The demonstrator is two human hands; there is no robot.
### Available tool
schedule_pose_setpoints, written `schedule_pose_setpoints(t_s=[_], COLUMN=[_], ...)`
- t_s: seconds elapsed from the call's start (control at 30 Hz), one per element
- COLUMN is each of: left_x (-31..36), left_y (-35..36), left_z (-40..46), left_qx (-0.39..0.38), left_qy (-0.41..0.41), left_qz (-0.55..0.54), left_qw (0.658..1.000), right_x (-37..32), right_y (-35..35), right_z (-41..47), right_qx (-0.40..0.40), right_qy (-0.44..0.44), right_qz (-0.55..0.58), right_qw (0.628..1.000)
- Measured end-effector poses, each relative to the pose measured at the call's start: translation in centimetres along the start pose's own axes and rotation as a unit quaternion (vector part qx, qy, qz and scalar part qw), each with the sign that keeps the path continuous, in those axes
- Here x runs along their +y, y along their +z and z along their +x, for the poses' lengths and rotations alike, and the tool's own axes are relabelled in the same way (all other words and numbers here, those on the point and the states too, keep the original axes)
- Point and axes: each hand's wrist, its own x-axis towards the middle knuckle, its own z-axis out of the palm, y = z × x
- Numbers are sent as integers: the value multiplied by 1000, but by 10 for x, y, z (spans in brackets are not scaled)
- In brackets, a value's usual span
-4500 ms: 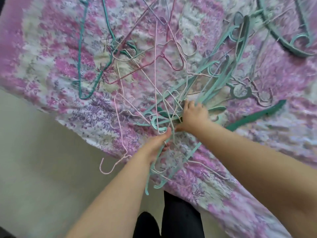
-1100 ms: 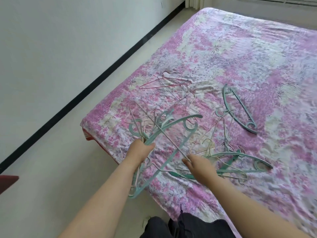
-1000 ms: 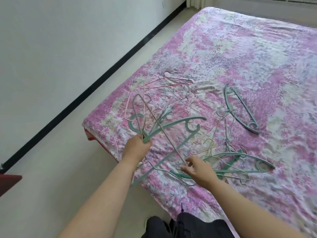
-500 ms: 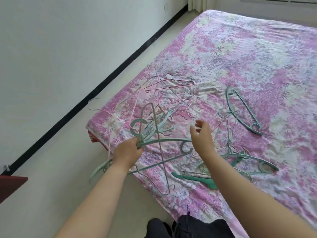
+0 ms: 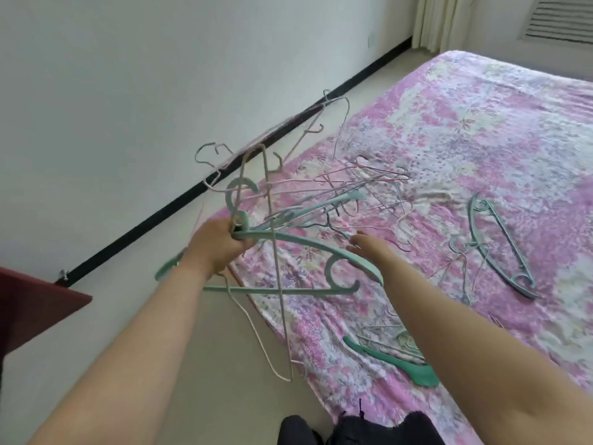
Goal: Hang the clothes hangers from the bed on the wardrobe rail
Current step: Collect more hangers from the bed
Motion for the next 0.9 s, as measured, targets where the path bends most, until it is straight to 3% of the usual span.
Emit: schedule_pose_setpoints(t_s=[0.27,0.5,0.83,0.9], left_x=[-31,-54,-125,-143], left_y=[-44,-86,-157,-171], left_z=[-14,-37,-91,-109], left_qx=[79,126,182,191], left_qy=[-50,-46,-6,-7], left_qz=[-136,-194,-240,-239], left_qw=[986,972,954,952], right_x=[-23,-33,-25,-23], right_y=[54,98,198,220], right_z=[-5,-31,-77,-84], right_qx=[-55,17,10,39], right_qy=[21,-54,-114,-138], right_qz=[160,-81,-169,-201], right_qw=[985,995,979,969])
